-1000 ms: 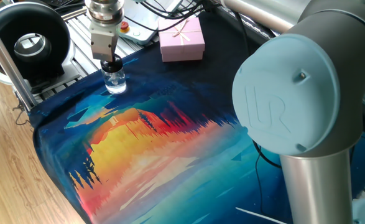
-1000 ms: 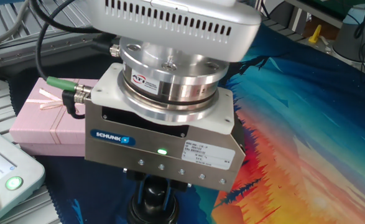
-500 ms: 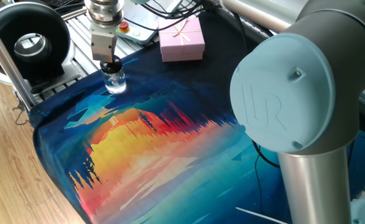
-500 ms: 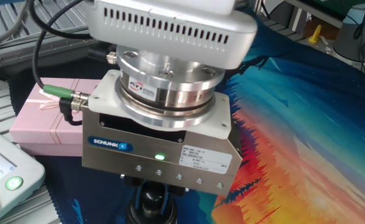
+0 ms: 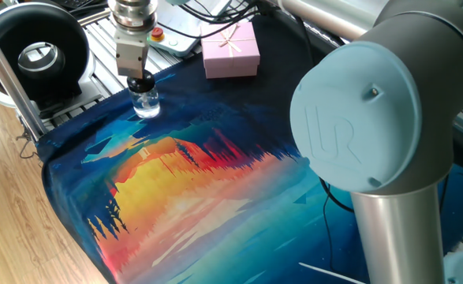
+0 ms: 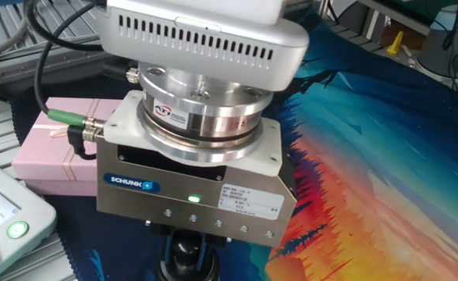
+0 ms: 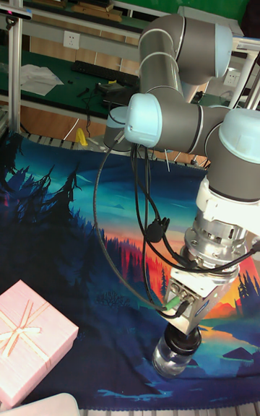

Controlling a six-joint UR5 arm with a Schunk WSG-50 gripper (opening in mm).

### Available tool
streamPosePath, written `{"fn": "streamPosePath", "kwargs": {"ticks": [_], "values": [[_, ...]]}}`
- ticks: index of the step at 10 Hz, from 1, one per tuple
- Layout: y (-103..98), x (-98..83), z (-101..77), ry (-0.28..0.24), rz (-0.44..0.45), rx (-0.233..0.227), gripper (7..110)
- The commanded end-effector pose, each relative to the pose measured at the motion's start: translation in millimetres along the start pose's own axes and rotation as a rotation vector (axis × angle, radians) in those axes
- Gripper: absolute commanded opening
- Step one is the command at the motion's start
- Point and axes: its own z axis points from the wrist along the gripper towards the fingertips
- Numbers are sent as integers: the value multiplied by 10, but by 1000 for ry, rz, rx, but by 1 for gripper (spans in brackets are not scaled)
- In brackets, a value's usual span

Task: Screw the lid onto the jar

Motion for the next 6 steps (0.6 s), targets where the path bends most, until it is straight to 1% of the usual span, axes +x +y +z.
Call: {"fn": "streamPosePath", "kwargs": {"ticks": [1,2,3,6], "values": [[-54,8,-14,-1,93,15,7],[-51,18,-13,0,148,15,7],[1,14,2,-9,220,-4,7],[-33,45,-34,-2,358,7,7]]}}
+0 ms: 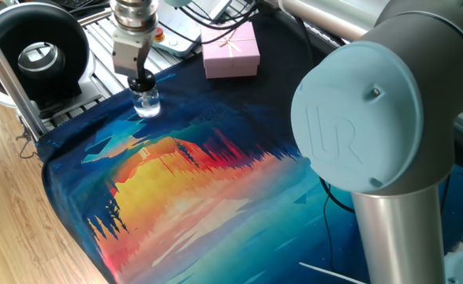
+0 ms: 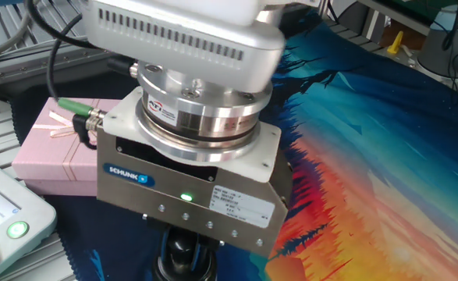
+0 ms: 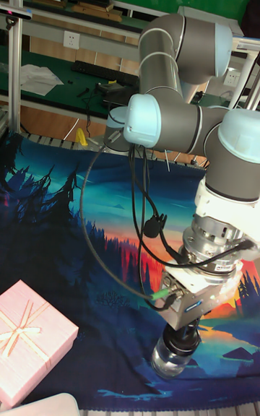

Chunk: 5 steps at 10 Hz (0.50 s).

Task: Screw the lid onto the jar

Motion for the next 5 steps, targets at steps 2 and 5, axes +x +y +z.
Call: {"fn": "streamPosePath", "kwargs": {"ticks": [2,5], "values": [[57,-55,-54,-22,264,-35,7],[51,-98,-29,-44,292,-40,7]]}}
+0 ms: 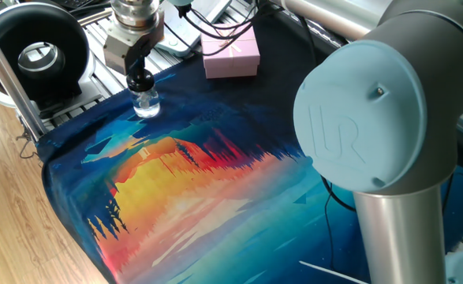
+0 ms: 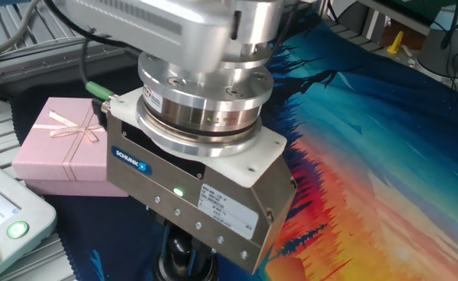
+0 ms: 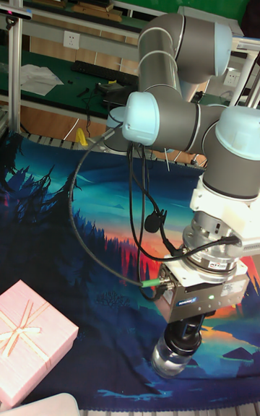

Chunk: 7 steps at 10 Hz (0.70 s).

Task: Screw the lid onto the jar

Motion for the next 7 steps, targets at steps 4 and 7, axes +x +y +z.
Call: {"fn": "streamPosePath", "kwargs": {"ticks": [4,7], "values": [[-50,-4,4,-5,6,8,22],[5,52,-5,23,-38,-9,22]]}}
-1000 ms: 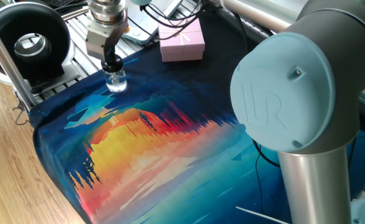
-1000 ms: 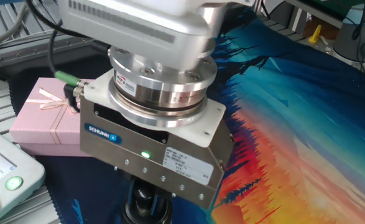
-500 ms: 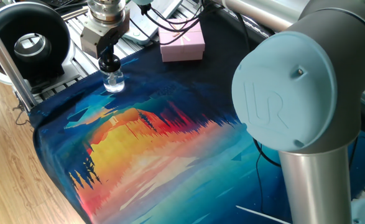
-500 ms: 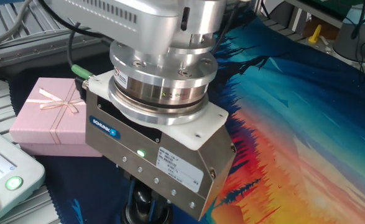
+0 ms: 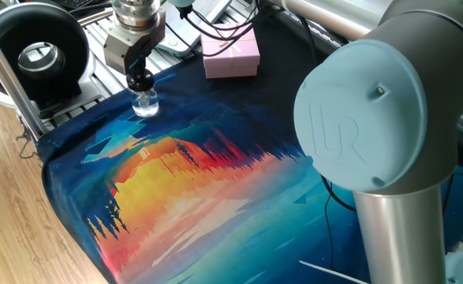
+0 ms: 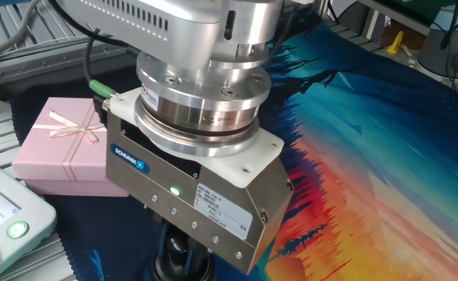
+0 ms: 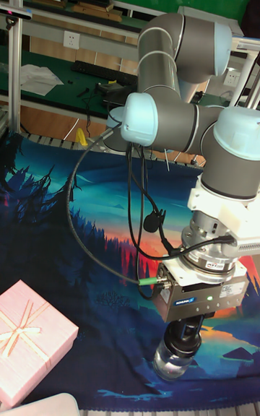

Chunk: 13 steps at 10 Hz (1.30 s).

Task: Screw the lid onto the jar

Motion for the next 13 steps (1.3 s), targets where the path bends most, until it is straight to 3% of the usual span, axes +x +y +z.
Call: {"fn": "streamPosePath", "kwargs": {"ticks": [1,8,13], "values": [[16,15,-29,17,-29,-7,22],[19,8,-137,21,-17,-2,22],[113,99,-199,22,-6,-8,22]]}}
